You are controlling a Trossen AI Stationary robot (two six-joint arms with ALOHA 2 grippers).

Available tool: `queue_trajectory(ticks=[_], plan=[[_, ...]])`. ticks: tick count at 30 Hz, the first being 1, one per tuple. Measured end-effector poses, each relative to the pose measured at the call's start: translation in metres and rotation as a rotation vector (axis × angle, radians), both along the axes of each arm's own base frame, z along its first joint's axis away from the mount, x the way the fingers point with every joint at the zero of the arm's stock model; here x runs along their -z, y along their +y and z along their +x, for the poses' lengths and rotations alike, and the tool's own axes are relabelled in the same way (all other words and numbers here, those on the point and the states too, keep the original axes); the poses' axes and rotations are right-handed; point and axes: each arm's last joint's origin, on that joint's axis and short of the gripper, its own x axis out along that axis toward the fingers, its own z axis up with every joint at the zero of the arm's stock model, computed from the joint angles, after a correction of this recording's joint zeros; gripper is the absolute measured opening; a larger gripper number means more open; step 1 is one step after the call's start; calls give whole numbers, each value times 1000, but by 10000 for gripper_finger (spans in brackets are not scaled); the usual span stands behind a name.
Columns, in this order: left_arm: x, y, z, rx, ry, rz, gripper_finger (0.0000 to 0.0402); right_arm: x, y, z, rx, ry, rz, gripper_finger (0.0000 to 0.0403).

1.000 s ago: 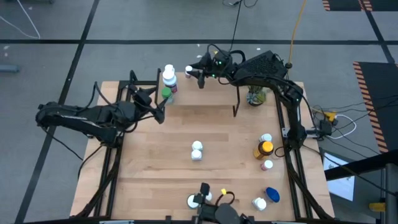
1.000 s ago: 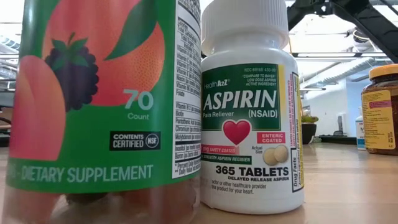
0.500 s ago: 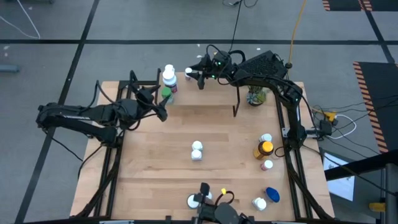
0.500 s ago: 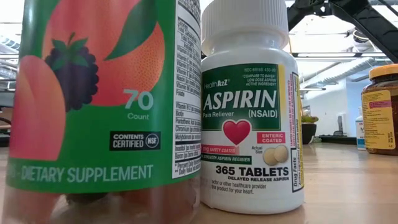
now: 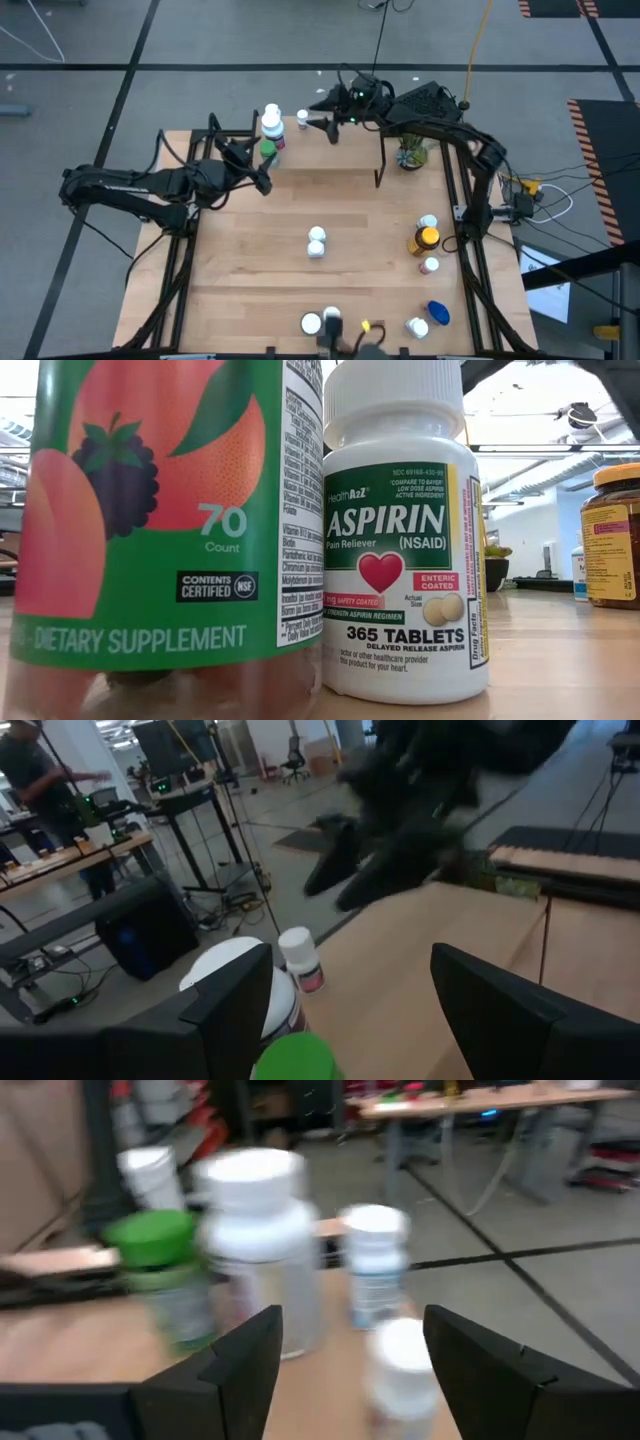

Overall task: Pick and place medicine bottles onto shelf by color
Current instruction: Put the white pill bottle on the shelf

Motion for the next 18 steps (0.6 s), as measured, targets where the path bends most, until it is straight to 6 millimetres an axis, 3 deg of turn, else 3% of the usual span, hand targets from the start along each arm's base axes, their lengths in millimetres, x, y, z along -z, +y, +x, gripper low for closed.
queue_trajectory(ticks=[3, 5, 13, 18], plan=[[0, -1, 0, 3, -2, 0, 275, -8, 35, -8, -90, 68, 10, 234], [-1, -1, 0, 2, -6, -1, 273, -2, 60, -14, -138, 101, 27, 234], [-1, -2, 0, 2, -47, -35, 272, 46, 171, -34, -303, 122, 50, 234], [-1, -2, 1, 8, -64, -46, 263, 78, 241, -35, -351, 115, -41, 243]])
